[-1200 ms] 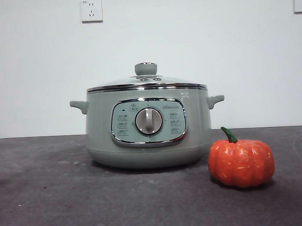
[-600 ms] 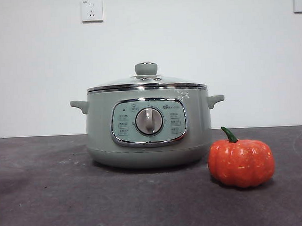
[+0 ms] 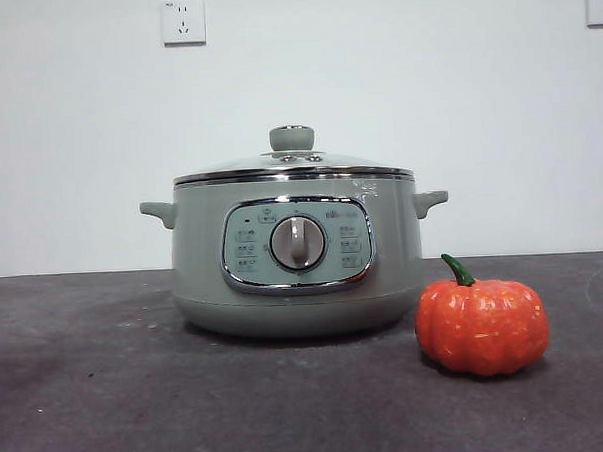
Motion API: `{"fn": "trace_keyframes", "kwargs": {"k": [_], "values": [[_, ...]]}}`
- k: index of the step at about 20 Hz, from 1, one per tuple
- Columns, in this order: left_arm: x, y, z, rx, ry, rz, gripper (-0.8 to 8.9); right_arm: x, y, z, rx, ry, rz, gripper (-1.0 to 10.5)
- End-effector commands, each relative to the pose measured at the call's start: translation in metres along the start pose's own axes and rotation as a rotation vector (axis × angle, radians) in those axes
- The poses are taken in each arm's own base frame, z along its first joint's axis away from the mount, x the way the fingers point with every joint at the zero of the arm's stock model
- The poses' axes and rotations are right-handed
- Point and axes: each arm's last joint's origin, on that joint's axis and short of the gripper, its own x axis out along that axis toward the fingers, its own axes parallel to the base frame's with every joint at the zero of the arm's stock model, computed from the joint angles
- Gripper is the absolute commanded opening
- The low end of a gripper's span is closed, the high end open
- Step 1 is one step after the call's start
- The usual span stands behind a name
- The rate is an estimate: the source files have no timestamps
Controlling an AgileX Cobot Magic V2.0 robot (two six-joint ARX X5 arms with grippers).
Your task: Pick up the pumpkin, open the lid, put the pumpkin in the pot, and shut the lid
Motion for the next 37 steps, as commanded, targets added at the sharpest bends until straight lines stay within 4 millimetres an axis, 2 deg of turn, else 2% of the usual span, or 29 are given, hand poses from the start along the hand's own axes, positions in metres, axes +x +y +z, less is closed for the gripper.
{"fn": "trace_keyframes", "kwargs": {"k": [1,4,5,6,7,8,9,10,14,18,23,26,32,37], "values": [[-0.001,-0.002,0.006,0.074,0.023,-0.013,-0.08,0.002,0.0,-0.001,-0.029,0.025,0.009,-0.1],[-0.003,-0.004,0.012,0.078,0.021,-0.019,0.14,0.001,0.0,0.0,-0.034,0.015,0.009,0.1],[-0.003,-0.004,0.012,0.077,0.018,-0.019,1.38,0.001,0.0,0.0,-0.035,0.013,0.009,0.2],[-0.003,-0.004,0.012,0.077,0.018,-0.017,3.69,0.001,0.0,0.0,-0.036,0.012,0.009,1.2],[-0.003,-0.004,0.012,0.077,0.018,-0.017,6.25,0.001,0.0,0.001,-0.034,0.01,0.008,3.1],[-0.003,-0.004,0.012,0.077,0.018,-0.018,7.23,0.002,0.0,0.001,-0.031,0.007,0.008,4.9],[-0.003,-0.004,0.012,0.077,0.018,-0.018,7.26,0.002,0.0,0.001,-0.028,0.006,0.008,6.6],[-0.003,-0.004,0.012,0.077,0.018,-0.019,7.24,0.002,0.0,0.001,-0.026,0.008,0.008,7.0],[-0.003,-0.004,0.012,0.077,0.018,-0.019,7.24,0.007,-0.003,0.004,-0.012,0.03,0.012,7.0],[-0.003,-0.004,0.012,0.077,0.018,-0.019,7.24,0.023,-0.005,0.011,-0.017,0.095,0.061,6.9],[-0.003,-0.004,0.012,0.077,0.018,-0.02,7.24,0.073,-0.007,0.028,-0.074,0.232,0.073,6.9],[-0.003,-0.004,0.012,0.077,0.018,-0.02,7.24,0.115,-0.009,0.033,-0.118,0.337,0.02,6.9],[-0.003,-0.004,0.012,0.077,0.018,-0.02,7.24,0.19,-0.012,0.029,-0.186,0.478,-0.048,6.9],[-0.003,-0.004,0.012,0.078,0.018,-0.02,7.24,0.229,-0.015,0.02,-0.243,0.525,-0.139,6.9]]}}
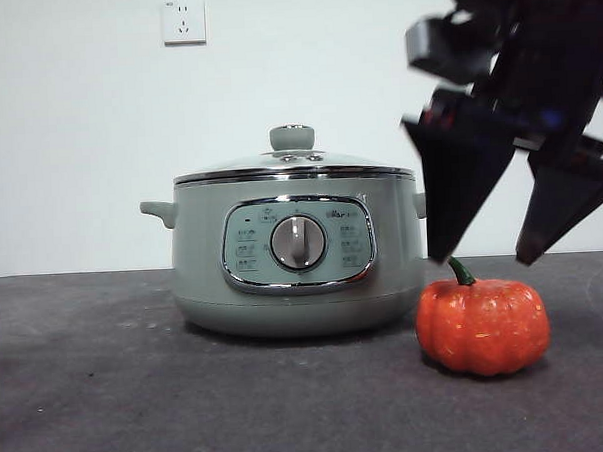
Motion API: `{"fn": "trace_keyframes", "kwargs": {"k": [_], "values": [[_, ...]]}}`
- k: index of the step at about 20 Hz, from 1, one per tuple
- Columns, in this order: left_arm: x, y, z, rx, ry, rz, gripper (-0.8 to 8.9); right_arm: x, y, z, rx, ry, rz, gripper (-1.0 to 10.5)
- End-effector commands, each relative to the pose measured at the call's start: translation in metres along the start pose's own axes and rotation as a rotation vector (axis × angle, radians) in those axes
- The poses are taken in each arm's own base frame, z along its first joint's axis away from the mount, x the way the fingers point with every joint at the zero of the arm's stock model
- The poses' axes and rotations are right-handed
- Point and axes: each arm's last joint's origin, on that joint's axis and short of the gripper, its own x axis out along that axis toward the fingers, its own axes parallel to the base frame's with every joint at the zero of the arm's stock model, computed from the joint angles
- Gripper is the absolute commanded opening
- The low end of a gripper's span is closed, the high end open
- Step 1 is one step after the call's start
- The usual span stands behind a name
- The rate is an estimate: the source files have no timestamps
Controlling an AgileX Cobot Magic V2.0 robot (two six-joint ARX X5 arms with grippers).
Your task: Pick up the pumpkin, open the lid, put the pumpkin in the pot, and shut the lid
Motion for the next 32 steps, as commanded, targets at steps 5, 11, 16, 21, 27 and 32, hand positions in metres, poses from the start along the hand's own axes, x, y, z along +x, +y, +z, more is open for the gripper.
{"fn": "trace_keyframes", "kwargs": {"k": [5,11,16,21,27,32], "values": [[-0.001,-0.001,0.001,0.017,-0.007,-0.005,7.24,0.035,0.0,0.004,-0.013,0.064,-0.004,6.9],[-0.001,-0.001,0.001,0.017,-0.007,-0.005,7.24,0.04,-0.001,0.004,-0.006,0.083,-0.002,1.8],[-0.001,-0.001,0.001,0.02,-0.011,0.001,7.24,0.036,-0.001,0.002,0.014,0.087,-0.002,-0.1],[0.003,0.002,0.012,0.037,-0.047,-0.001,7.23,-0.012,0.004,-0.002,0.028,-0.019,-0.011,-0.1],[0.039,0.013,0.056,0.053,0.0,-0.072,7.23,-0.094,0.013,-0.026,0.054,-0.278,-0.022,-0.1],[0.094,0.01,0.106,0.129,0.009,-0.115,7.23,-0.132,0.018,-0.046,0.076,-0.427,-0.02,-0.1]]}}
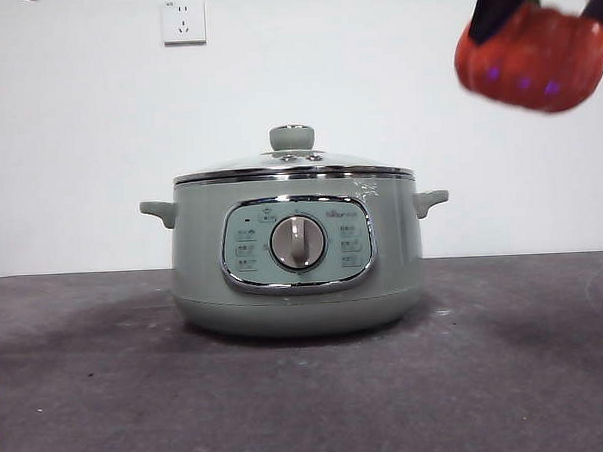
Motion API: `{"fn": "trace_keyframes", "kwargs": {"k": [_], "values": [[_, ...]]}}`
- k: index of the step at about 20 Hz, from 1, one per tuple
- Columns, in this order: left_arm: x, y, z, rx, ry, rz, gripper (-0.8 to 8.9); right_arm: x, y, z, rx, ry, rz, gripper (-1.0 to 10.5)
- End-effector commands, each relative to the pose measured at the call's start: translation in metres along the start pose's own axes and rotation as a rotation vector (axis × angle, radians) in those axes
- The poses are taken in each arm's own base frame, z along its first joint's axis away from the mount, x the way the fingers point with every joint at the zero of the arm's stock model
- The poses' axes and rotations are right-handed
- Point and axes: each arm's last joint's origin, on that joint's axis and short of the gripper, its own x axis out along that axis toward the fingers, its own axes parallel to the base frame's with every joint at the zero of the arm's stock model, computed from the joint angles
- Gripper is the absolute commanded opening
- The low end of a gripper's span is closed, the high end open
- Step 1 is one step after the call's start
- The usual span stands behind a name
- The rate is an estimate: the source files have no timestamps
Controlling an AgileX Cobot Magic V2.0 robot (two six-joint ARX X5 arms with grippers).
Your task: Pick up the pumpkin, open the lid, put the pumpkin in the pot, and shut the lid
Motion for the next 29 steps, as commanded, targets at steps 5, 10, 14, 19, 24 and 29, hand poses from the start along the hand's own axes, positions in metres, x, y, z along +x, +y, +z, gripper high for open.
{"fn": "trace_keyframes", "kwargs": {"k": [5,10,14,19,24,29], "values": [[0.086,-0.007,0.049,0.113,0.058,-0.026,7.23,-0.032,0.003,-0.006,0.056,-0.118,0.003,-0.1],[0.165,-0.001,0.055,0.126,0.109,-0.046,7.23,-0.045,0.004,-0.01,0.091,-0.169,0.01,-0.1],[0.206,0.01,0.045,0.134,0.111,0.005,7.23,-0.052,0.004,-0.013,0.104,-0.187,0.012,-0.1],[0.232,0.011,0.035,0.149,0.098,0.015,7.23,-0.054,0.004,-0.014,0.104,-0.19,0.011,-0.1],[0.243,0.006,0.025,0.156,0.139,0.038,7.22,-0.054,0.004,-0.014,0.111,-0.19,0.011,-0.1],[0.243,0.003,0.019,0.171,0.195,0.037,4.37,-0.054,0.004,-0.014,0.111,-0.19,0.01,-0.1]]}}
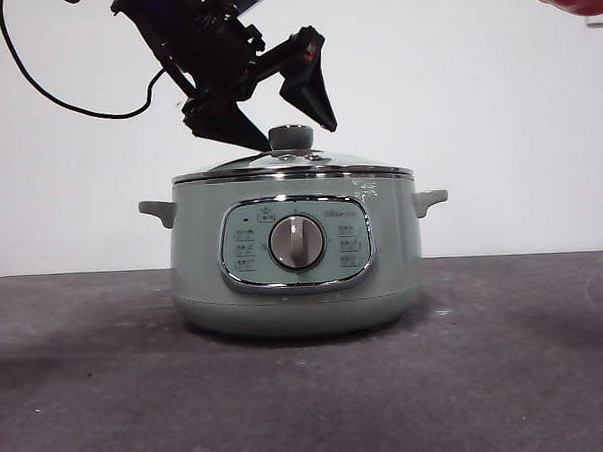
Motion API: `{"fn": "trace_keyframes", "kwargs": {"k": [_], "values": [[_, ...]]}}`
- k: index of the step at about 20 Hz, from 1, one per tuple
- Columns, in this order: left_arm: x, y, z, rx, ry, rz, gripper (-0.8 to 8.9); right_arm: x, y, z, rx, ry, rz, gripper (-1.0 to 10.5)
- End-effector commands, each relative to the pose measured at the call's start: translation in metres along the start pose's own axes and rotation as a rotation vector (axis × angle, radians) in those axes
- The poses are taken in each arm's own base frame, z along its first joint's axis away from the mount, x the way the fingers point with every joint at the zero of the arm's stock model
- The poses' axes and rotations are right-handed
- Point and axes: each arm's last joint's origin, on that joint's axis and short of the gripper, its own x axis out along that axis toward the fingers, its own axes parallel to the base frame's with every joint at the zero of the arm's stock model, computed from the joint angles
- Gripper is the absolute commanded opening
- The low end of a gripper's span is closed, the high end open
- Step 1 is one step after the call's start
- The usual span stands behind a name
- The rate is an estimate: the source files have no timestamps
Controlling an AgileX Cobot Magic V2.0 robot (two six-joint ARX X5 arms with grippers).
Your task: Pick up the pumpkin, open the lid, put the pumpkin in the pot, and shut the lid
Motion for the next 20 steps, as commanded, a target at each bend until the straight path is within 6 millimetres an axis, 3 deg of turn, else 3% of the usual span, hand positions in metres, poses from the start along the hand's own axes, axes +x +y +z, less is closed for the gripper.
{"fn": "trace_keyframes", "kwargs": {"k": [1,4,8,10,17,20], "values": [[0.002,-0.002,-0.003,0.025,0.031,-0.003,3.74,-0.001,0.0,0.0,0.008,-0.006,-0.001,-0.1],[0.002,-0.002,-0.003,0.024,0.03,-0.003,1.59,-0.001,0.0,0.0,0.008,-0.005,-0.001,-0.1],[0.002,-0.002,-0.002,0.027,0.016,-0.004,0.95,-0.001,0.0,0.0,0.009,-0.001,-0.002,-0.1],[0.002,-0.002,-0.001,0.026,0.005,-0.004,0.02,0.0,0.0,0.0,0.009,0.003,-0.003,-0.1],[-0.002,-0.002,0.004,0.029,-0.012,-0.004,-0.12,0.001,0.0,-0.001,0.009,0.014,-0.008,-0.1],[-0.018,-0.004,0.014,0.037,-0.055,0.001,-0.12,0.001,0.0,-0.001,0.009,0.017,-0.008,-0.1]]}}
